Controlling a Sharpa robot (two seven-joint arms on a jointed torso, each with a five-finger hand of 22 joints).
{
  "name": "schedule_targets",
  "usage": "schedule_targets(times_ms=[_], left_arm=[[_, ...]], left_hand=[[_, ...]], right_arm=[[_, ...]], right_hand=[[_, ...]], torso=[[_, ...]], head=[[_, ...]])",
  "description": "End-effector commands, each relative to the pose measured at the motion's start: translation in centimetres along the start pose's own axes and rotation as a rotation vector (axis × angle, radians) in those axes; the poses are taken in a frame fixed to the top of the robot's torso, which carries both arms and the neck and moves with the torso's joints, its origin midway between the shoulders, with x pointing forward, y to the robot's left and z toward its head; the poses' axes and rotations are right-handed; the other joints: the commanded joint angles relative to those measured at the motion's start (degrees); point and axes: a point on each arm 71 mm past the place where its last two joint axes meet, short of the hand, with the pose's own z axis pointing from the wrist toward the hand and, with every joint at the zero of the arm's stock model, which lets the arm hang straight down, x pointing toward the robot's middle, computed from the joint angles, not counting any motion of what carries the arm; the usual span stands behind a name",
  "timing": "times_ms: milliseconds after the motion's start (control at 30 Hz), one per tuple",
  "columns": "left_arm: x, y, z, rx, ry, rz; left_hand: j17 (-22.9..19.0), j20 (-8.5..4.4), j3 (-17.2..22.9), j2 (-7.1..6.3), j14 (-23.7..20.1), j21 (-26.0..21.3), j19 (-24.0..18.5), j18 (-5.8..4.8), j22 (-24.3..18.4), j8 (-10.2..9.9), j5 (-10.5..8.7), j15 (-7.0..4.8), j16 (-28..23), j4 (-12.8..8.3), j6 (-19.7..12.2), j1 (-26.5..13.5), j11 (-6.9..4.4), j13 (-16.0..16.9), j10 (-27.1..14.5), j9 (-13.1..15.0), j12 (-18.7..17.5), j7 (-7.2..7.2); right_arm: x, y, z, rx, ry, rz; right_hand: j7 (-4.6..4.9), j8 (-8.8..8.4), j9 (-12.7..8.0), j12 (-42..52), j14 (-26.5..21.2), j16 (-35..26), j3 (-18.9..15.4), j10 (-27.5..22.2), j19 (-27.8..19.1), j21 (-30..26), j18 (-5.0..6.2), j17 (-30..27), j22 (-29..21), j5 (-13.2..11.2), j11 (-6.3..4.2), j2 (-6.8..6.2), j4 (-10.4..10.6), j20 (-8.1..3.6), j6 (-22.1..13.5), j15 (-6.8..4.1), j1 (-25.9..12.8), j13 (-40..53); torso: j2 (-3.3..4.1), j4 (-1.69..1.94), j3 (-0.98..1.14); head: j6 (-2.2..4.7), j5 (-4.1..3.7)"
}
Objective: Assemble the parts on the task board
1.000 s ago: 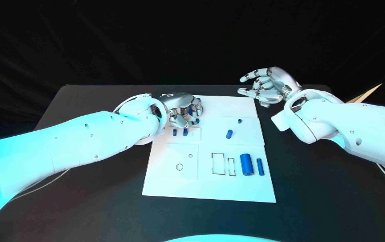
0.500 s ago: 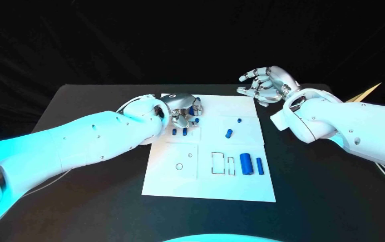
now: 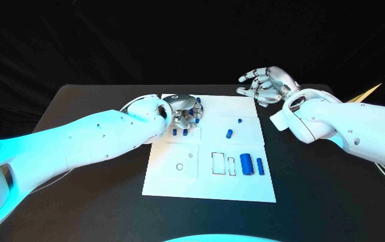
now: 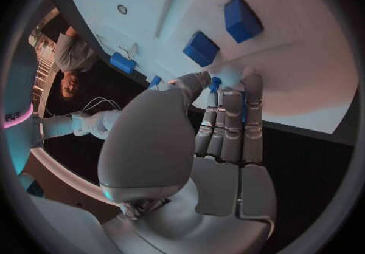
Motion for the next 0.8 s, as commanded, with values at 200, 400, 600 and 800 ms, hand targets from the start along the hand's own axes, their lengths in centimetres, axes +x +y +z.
schedule_targets(times_ms=[200,400,600,800], left_arm=[[0.12,-0.24,0.2,0.004,0.005,0.001],[0.09,-0.4,0.21,0.013,-0.001,-0.001],[0.11,-0.39,0.22,0.012,0.002,-0.003],[0.23,-0.29,0.23,0.005,0.019,-0.003]], left_hand=[[1.74,-0.87,3.2,0.81,2.24,1.57,-1.33,-0.07,1.17,-2.3,-0.6,-0.45,3.64,-1.01,1.61,0.14,-0.64,-1.78,2.85,-1.98,-1.04,0.31],[3.68,-1.07,3.78,1.22,3.98,3.69,-0.21,-0.37,3.44,-2.44,-0.7,-0.85,5.91,-1.77,3.49,-0.28,-1.23,-2.01,5.38,-2.39,-0.33,-0.07],[5.07,-1.25,4.05,1.51,5.16,5.26,0.97,-0.71,5.34,-2.59,-0.74,-1.12,7.19,-2.25,4.3,-0.44,-1.55,-2.08,6.52,-2.6,-0.02,-0.15],[5.63,-1.32,4.2,1.94,5.77,6.15,1.49,-0.89,6.36,-2.51,-0.81,-1.26,7.93,-2.51,5.33,-0.74,-1.72,-2.18,7.35,-2.67,0.09,-0.13]], right_arm=[[0.17,0.05,0.01,-0.003,0.007,0.001],[0.25,0.03,0.01,-0.002,0.01,0.002],[0.34,0.0,0.01,-0.001,0.013,0.003],[0.37,-0.03,0.0,0.0,0.014,0.003]], right_hand=[[0.22,0.97,0.47,-0.73,0.38,-0.5,2.2,-3.33,-0.79,-1.13,1.27,-0.36,-0.33,0.8,-0.43,-1.34,0.16,-0.04,0.68,-0.65,-1.67,-0.34],[0.22,0.97,0.47,-0.73,0.38,-0.5,2.2,-3.33,-0.79,-1.13,1.27,-0.36,-0.33,0.8,-0.43,-1.34,0.16,-0.04,0.68,-0.65,-1.67,-0.34],[0.2,1.07,0.47,-0.65,0.42,-0.55,2.27,-3.16,-0.68,-1.1,1.25,-0.36,-0.34,0.81,-0.45,-1.31,0.16,-0.06,0.72,-0.67,-1.71,-0.37],[0.19,1.12,0.47,-0.6,0.45,-0.52,2.31,-3.07,-0.58,-0.96,1.22,-0.29,-0.28,0.81,-0.46,-1.29,0.16,-0.07,0.74,-0.68,-1.72,-0.37]], torso=[[-0.02,0.0,0.0],[0.01,0.08,-0.02],[-0.02,-0.01,-0.03],[0.0,0.02,-0.03]], head=[[-0.07,-0.05],[-0.11,-0.08],[-0.1,-0.07],[-0.21,-0.06]])
